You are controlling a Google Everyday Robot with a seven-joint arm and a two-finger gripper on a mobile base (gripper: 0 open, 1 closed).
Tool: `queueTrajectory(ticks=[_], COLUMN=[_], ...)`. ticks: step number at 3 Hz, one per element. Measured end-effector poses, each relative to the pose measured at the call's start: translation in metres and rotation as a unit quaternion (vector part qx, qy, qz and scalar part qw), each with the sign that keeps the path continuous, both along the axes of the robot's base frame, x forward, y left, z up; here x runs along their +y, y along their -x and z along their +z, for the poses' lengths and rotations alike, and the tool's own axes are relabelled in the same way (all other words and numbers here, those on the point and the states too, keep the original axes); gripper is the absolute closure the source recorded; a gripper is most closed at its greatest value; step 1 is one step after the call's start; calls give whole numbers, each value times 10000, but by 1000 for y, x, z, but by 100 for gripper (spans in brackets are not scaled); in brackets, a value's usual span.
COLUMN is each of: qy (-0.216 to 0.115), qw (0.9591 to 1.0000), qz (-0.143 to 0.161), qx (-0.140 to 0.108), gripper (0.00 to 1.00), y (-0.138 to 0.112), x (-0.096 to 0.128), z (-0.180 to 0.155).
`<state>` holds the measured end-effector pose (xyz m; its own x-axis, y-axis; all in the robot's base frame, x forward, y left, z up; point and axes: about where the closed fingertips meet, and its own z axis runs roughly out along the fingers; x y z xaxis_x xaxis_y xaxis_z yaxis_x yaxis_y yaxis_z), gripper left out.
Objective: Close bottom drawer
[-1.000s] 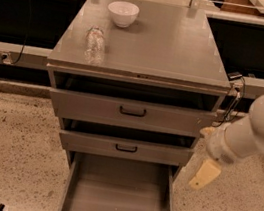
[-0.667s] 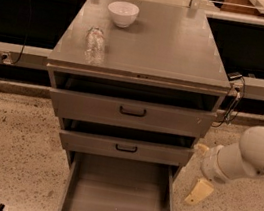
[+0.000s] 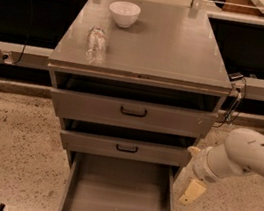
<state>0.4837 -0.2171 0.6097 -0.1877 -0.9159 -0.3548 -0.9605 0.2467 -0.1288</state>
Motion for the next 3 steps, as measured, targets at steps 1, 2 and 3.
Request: queueTrajectory(ticks=[1,2,3], qy=[-108,-462,-498], qw=[9994,9965,9935], qz=[287,686,1004], qx=[188,-134,-198], gripper=[0,0,0], y=[13,20,28], x=[8,15,16], z=[-68,-131,-148])
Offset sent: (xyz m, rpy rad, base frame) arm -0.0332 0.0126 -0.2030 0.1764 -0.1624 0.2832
